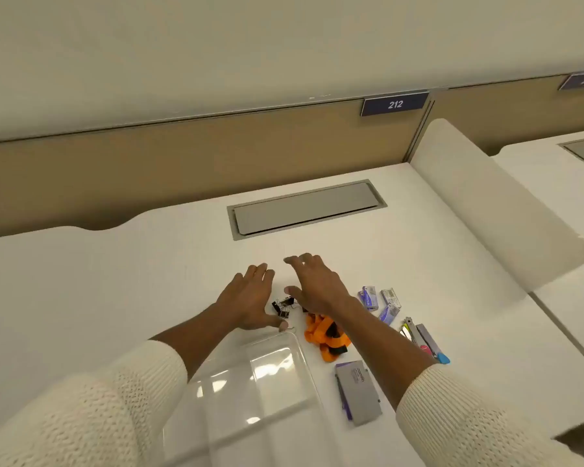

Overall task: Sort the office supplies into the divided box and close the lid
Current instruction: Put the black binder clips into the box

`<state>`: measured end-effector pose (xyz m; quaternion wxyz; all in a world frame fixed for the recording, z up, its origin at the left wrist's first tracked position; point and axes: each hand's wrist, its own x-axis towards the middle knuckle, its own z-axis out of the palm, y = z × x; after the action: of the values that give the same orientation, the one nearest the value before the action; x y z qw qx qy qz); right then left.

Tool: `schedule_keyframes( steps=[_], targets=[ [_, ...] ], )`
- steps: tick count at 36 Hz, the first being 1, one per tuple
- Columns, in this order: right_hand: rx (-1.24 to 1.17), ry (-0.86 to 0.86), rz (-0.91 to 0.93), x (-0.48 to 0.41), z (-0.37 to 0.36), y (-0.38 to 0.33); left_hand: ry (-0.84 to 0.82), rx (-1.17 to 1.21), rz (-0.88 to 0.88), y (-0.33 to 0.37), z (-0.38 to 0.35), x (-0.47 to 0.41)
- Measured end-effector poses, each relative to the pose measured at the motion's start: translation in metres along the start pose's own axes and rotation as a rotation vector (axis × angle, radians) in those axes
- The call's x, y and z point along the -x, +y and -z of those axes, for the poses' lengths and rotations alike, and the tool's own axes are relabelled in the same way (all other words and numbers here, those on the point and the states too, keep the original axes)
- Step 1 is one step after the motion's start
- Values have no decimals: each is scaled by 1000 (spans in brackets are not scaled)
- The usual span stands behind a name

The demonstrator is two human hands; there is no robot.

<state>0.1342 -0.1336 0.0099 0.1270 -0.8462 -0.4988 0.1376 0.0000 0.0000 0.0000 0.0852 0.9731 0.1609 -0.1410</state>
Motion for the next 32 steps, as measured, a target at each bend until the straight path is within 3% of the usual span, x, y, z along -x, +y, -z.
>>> schedule_keyframes(
  steps=[13,32],
  targets=[
    [136,-248,-3,-4,-26,7,-11,125,25,9,-39,-22],
    [32,-125,-9,-23,-44,8,86,408,144,3,-53,-29]
  ],
)
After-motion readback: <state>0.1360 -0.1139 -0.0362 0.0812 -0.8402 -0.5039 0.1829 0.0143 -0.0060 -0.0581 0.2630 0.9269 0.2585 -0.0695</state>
